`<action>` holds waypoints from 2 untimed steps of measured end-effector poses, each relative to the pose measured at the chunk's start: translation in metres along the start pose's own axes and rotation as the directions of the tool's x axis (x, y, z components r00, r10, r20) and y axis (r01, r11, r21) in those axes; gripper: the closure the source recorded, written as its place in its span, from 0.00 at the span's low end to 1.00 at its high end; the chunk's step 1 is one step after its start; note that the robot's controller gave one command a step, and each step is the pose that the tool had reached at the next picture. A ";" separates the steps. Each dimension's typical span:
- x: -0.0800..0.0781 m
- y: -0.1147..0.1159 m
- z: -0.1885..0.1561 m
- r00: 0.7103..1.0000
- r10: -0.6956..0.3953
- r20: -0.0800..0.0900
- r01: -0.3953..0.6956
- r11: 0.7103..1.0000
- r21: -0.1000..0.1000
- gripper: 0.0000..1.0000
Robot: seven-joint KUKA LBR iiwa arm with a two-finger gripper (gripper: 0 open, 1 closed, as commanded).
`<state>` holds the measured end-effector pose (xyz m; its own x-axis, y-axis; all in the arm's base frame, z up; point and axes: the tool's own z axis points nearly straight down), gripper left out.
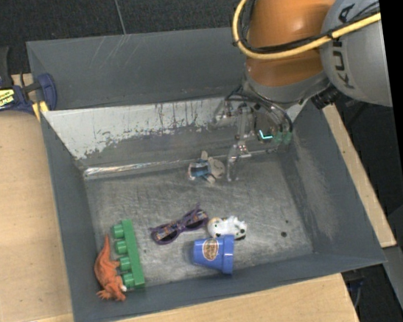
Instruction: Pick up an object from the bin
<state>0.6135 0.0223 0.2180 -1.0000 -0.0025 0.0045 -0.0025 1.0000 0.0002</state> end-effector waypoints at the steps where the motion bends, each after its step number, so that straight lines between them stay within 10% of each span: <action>1: -0.002 0.000 -0.005 1.000 0.000 0.009 0.000 1.000 0.000 0.00; 2: -0.009 0.005 0.069 1.000 0.003 0.013 -0.003 1.000 -0.001 0.00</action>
Offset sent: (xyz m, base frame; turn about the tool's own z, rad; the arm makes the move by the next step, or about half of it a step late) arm 0.0121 0.0115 -0.1480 0.0075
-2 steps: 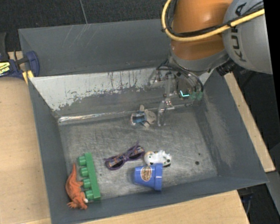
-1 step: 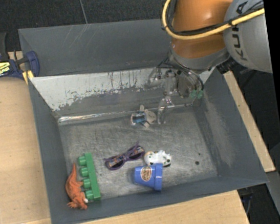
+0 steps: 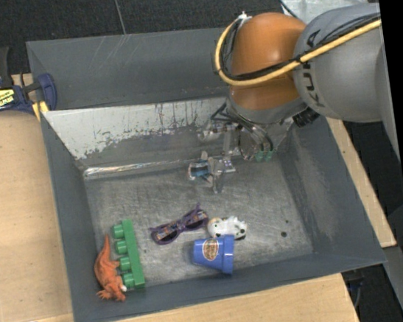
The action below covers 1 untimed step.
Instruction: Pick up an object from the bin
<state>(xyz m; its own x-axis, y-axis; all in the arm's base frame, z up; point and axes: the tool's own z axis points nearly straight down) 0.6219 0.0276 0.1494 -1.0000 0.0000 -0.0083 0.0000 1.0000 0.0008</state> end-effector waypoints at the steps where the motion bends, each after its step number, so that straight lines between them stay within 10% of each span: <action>1: 0.001 0.001 0.053 1.000 -0.019 -0.010 0.019 1.000 0.001 0.00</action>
Offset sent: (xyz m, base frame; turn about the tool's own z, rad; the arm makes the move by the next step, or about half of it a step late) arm 0.0054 -0.0179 0.0052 0.0067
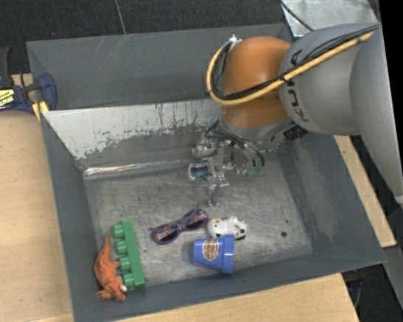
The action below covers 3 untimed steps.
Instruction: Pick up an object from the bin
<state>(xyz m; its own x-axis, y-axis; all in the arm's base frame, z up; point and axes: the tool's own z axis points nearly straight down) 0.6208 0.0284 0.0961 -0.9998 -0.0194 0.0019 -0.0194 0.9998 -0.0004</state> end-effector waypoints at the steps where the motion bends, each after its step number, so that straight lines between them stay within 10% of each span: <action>1: -0.008 -0.019 -0.063 1.000 0.027 0.011 -0.027 1.000 -0.001 0.00; 2: -0.008 -0.018 0.024 0.986 -0.168 0.011 0.168 0.986 0.001 0.00; 3: -0.012 -0.018 0.017 0.986 -0.166 0.029 0.166 0.986 0.002 1.00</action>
Offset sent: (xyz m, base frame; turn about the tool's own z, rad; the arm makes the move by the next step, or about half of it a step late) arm 0.0050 -0.0176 -0.0261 -0.1695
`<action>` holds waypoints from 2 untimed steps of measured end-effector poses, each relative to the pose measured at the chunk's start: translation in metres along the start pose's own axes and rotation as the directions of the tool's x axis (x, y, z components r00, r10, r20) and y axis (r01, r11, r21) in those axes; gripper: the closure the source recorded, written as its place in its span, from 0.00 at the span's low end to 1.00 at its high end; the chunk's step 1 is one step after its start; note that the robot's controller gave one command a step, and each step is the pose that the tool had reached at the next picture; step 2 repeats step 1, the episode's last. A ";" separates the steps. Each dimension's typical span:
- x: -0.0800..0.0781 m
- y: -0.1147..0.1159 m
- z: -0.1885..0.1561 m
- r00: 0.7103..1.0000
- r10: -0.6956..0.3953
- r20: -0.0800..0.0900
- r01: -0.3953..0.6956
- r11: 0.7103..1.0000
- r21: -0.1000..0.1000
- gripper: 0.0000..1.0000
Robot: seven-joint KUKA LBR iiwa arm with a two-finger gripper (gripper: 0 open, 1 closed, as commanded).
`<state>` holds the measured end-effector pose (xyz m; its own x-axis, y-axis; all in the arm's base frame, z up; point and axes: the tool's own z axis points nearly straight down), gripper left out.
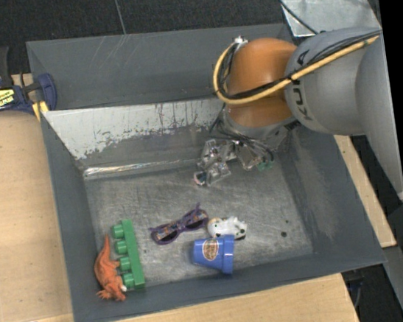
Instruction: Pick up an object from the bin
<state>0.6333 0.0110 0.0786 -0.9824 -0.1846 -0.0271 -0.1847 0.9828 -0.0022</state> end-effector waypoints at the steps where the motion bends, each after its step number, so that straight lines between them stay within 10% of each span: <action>1: 0.000 0.000 0.000 1.000 0.001 0.000 -0.001 1.000 0.000 1.00; 2: 0.000 0.000 0.000 1.000 0.001 0.000 -0.001 1.000 0.000 1.00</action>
Offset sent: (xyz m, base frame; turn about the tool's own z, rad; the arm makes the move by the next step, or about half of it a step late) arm -0.0001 0.0001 0.0135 0.0000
